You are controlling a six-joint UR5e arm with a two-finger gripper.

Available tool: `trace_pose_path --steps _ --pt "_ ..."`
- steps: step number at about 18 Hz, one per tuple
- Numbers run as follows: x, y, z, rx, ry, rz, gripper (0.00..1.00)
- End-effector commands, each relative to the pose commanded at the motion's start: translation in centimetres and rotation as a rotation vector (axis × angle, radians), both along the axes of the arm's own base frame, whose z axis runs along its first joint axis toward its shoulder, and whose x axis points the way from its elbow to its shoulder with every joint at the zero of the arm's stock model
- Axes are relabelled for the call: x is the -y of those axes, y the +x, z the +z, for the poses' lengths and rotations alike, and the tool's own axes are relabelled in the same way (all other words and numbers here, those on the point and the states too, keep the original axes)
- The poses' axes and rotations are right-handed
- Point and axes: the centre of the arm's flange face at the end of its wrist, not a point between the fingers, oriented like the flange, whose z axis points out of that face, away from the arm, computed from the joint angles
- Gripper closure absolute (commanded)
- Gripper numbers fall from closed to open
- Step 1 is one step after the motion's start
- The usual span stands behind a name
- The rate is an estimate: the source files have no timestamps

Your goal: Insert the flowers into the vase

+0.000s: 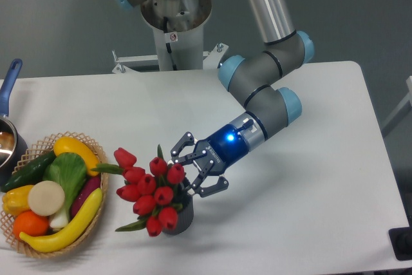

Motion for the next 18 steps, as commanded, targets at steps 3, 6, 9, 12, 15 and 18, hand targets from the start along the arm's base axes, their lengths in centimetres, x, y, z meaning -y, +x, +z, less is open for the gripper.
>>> trace_pose_path --steps 3,6,9,12,15,18 --pt "0.1 -0.1 0.3 -0.023 0.013 0.002 0.13" --pt "0.3 -0.2 0.5 -0.031 0.016 0.005 0.0" --pt "0.9 -0.8 1.1 -0.105 0.016 0.017 0.0" --pt "2.0 -1.6 2.2 -0.176 -0.04 0.039 0.0" --pt "3.6 -2.8 4.7 -0.247 -0.033 0.072 0.0" --pt "6.5 -4.7 8.0 -0.325 -0.034 0.134 0.0"
